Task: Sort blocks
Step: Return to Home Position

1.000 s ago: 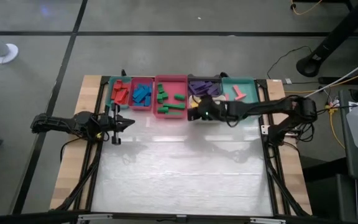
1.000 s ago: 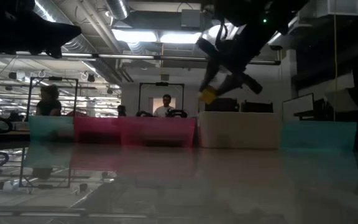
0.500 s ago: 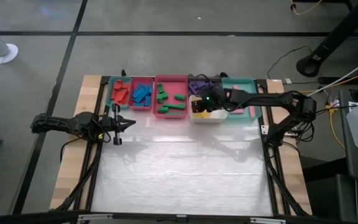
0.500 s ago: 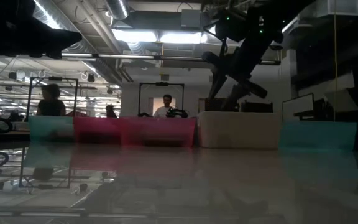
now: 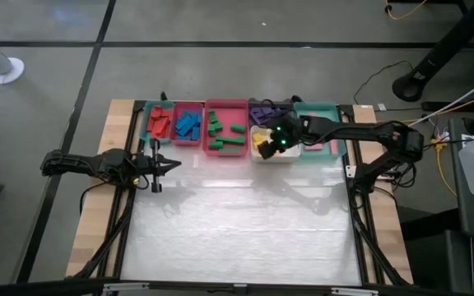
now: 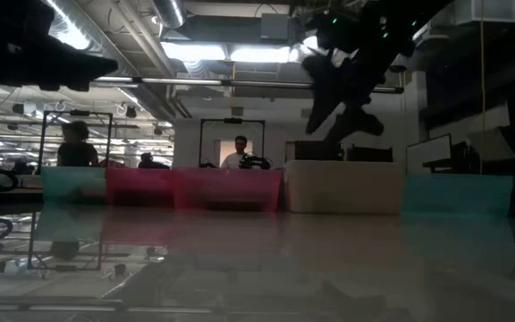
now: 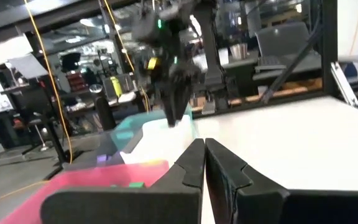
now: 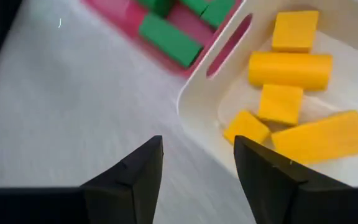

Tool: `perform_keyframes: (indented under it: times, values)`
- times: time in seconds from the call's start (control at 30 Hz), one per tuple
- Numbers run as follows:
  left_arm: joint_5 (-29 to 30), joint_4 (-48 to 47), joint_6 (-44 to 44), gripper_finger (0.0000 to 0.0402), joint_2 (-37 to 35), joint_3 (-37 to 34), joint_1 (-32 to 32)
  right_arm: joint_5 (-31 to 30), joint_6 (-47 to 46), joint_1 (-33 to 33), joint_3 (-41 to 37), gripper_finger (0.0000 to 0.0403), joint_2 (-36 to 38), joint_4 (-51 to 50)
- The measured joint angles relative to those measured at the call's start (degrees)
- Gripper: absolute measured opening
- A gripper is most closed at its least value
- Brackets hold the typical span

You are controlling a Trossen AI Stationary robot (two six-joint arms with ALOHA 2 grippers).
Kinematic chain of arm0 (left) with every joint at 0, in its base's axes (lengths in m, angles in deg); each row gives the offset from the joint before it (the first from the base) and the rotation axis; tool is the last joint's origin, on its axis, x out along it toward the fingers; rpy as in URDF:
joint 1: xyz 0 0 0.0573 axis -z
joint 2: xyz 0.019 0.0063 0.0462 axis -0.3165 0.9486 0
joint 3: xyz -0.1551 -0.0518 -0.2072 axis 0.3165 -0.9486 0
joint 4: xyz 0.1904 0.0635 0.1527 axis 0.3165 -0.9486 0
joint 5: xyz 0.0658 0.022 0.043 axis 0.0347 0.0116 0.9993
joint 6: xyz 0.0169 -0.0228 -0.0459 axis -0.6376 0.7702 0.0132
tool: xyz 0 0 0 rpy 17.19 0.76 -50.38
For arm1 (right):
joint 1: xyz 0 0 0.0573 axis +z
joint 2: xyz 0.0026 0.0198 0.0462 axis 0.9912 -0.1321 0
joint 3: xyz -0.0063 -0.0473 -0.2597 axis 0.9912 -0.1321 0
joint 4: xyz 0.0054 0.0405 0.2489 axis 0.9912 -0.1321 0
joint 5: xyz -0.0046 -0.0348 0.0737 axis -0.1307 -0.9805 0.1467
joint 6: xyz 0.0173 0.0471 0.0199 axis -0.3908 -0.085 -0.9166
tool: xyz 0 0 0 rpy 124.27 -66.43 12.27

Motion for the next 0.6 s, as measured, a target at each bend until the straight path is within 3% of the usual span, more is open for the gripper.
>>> perform_keyframes:
  times: [0.1, 0.4, 0.6]
  values:
    - [-0.04, -1.94, -0.01, 0.0001, 0.05, 0.02, 0.00, -0.02, 7.09, 0.31, 0.02, 0.0198, 3.67, -4.63]
    - [-0.06, -1.95, 0.00, 0.0001, 0.07, 0.02, 0.00, -10.44, 18.57, 5.59, -0.12, 0.0198, 14.55, -14.09]
    - [-0.04, -1.97, 0.01, 0.0001, 0.04, 0.02, 0.00, -12.37, 22.11, 9.70, -8.27, 0.0198, 25.70, -11.94]
